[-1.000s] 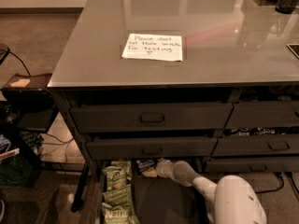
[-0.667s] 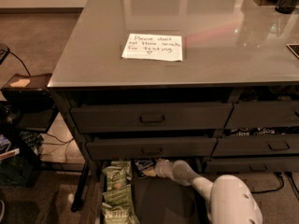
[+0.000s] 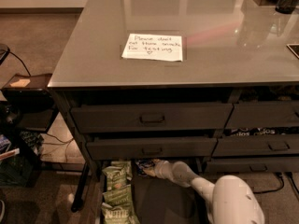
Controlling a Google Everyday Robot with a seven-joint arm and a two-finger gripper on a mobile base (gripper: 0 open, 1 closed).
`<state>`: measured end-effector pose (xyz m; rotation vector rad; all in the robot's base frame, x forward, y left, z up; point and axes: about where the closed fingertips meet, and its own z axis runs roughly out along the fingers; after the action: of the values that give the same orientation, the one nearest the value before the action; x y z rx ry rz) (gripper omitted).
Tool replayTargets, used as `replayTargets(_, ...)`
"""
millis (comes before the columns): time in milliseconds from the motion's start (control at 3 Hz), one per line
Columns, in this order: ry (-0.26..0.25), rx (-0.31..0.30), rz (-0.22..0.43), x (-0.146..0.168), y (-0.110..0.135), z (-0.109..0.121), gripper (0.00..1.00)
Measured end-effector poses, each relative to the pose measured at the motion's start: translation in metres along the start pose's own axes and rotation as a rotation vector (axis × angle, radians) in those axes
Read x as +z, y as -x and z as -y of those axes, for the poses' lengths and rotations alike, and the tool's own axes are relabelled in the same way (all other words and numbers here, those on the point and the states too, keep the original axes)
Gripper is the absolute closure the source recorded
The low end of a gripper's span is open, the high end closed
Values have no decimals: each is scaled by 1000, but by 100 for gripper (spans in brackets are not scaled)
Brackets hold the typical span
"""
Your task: Pick blue chip bag from bottom drawer and place on counter
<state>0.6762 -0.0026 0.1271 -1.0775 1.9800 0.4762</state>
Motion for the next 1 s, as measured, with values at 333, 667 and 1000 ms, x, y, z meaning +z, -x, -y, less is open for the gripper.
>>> replayTargets(333, -1, -6, 4, -22, 3, -5, 100)
replayTargets(667, 4, -7, 2, -51, 6, -16, 100)
replayTargets(1000, 10, -8, -10, -89, 6, -31, 100)
